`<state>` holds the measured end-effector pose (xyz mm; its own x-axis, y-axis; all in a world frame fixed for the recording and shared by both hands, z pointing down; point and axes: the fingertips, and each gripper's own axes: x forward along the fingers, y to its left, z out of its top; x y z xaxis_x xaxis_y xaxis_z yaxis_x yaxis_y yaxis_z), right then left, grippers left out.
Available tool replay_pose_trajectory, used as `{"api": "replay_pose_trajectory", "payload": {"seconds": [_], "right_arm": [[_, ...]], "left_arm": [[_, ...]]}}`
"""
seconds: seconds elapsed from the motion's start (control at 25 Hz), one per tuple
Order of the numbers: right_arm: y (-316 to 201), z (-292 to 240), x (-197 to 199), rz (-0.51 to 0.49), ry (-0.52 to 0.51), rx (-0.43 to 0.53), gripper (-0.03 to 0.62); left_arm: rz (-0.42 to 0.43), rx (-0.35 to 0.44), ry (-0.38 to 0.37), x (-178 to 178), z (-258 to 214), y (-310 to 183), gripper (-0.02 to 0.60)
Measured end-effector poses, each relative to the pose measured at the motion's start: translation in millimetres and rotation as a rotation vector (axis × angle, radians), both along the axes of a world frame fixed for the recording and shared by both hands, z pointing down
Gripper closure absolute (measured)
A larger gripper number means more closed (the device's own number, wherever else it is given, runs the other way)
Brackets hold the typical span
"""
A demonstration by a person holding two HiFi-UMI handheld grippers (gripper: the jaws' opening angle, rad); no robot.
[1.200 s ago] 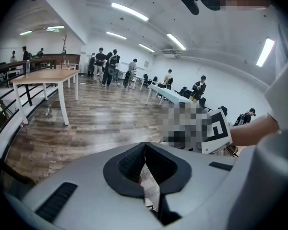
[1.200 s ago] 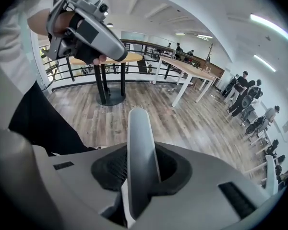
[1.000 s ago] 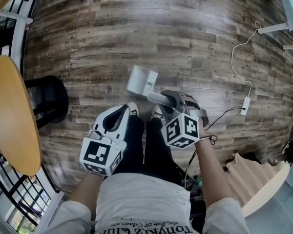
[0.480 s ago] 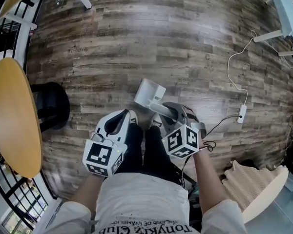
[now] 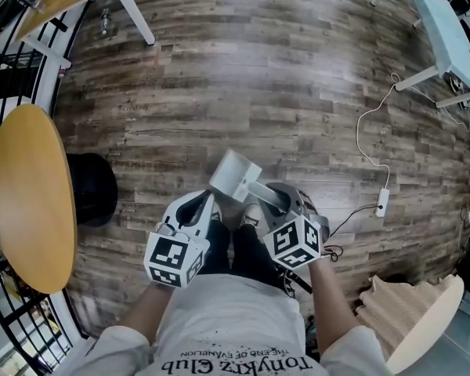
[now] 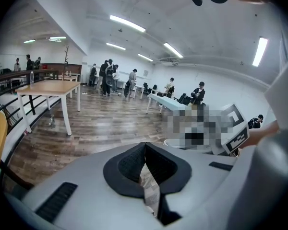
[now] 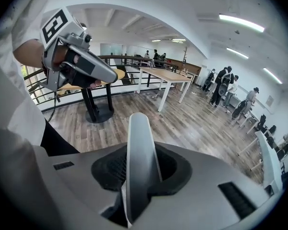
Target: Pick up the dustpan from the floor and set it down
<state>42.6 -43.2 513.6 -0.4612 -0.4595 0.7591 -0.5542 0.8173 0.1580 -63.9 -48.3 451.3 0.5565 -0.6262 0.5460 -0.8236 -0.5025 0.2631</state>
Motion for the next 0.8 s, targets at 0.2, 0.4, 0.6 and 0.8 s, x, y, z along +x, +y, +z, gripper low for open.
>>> {"api": "replay_pose_trajectory", "payload": {"seconds": [0.2,0.4,0.6,0.8], "right_arm": [[2.2,-30.1,-0.8,0.055,-0.025,0.011,0.49],[5.4,-58.8,1.5,0.099,-0.044,0.016,0.49],[10.5,-73.1,0.3,0.103,-0.039,0.033,0.49],[13.8,-83.8,-0.6,0.107,-0.027,0.042,0.49]], "left_arm": [[0.004,0.022,-0.008,-4.9,-19.0,4.3,0.558],[0.024,0.06,-0.026,-3.2,-41.2,5.9,0.558],[0.054,0.084,-0.027,6.9,-53.8,10.2,0.558],[0.085,0.101,-0.013,18.8,-65.0,15.7,0.558]]}}
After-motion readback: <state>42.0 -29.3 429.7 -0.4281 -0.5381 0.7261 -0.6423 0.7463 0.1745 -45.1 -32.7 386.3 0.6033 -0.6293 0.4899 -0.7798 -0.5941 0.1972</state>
